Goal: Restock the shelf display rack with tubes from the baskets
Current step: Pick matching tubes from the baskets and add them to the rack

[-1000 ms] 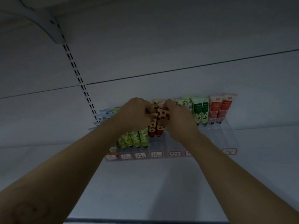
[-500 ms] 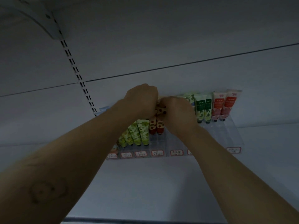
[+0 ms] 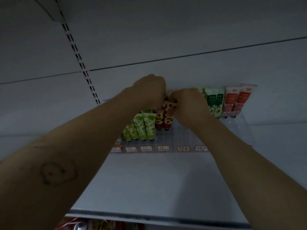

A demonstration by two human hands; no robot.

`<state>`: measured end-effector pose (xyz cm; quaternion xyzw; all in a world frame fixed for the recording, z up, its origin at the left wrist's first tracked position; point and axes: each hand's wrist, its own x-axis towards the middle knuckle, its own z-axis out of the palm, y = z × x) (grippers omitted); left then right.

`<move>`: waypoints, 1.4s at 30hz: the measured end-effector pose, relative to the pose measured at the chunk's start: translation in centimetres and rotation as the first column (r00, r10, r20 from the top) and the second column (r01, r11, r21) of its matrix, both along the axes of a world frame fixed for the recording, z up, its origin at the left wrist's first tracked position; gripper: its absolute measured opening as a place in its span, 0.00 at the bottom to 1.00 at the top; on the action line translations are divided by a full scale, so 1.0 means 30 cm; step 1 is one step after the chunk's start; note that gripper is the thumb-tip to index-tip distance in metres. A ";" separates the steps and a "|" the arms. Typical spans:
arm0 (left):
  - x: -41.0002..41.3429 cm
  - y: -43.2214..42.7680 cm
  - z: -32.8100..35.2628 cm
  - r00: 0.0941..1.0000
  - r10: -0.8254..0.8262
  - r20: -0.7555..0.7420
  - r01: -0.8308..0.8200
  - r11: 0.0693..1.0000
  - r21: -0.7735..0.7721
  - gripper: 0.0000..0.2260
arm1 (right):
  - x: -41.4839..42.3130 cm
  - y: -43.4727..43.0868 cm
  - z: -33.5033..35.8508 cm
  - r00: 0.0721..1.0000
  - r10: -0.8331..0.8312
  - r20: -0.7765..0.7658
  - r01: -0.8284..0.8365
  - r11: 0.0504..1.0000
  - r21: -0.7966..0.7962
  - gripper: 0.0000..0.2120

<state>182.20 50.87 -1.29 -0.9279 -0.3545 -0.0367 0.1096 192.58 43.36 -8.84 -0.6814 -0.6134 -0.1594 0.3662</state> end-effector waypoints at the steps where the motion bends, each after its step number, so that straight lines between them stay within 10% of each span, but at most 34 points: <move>1: 0.000 -0.001 0.001 1.000 0.007 -0.008 -0.007 1.000 0.005 0.20 | -0.005 0.003 -0.007 1.000 0.010 0.001 -0.010 1.000 0.017 0.07; 18: -0.065 -0.106 -0.051 0.996 0.063 0.062 -0.068 0.994 0.080 0.05 | -0.040 -0.072 0.013 0.995 -0.010 -0.100 -0.010 0.980 -0.200 0.16; 22: -0.162 -0.169 -0.045 0.965 -0.014 0.262 0.001 0.999 0.049 0.13 | -0.027 -0.144 0.025 0.997 -0.017 -0.079 -0.005 0.961 -0.278 0.30; 32: -0.504 -0.518 -0.192 0.977 -0.123 0.175 0.108 0.990 0.094 0.20 | -0.261 -0.411 0.067 0.997 0.082 0.003 -0.077 0.946 -0.316 0.32; 42: -0.778 -0.716 -0.671 0.983 0.000 0.183 0.048 0.966 -0.255 0.21 | -0.542 -0.689 -0.237 0.944 0.329 -0.011 -0.275 0.769 -0.577 0.24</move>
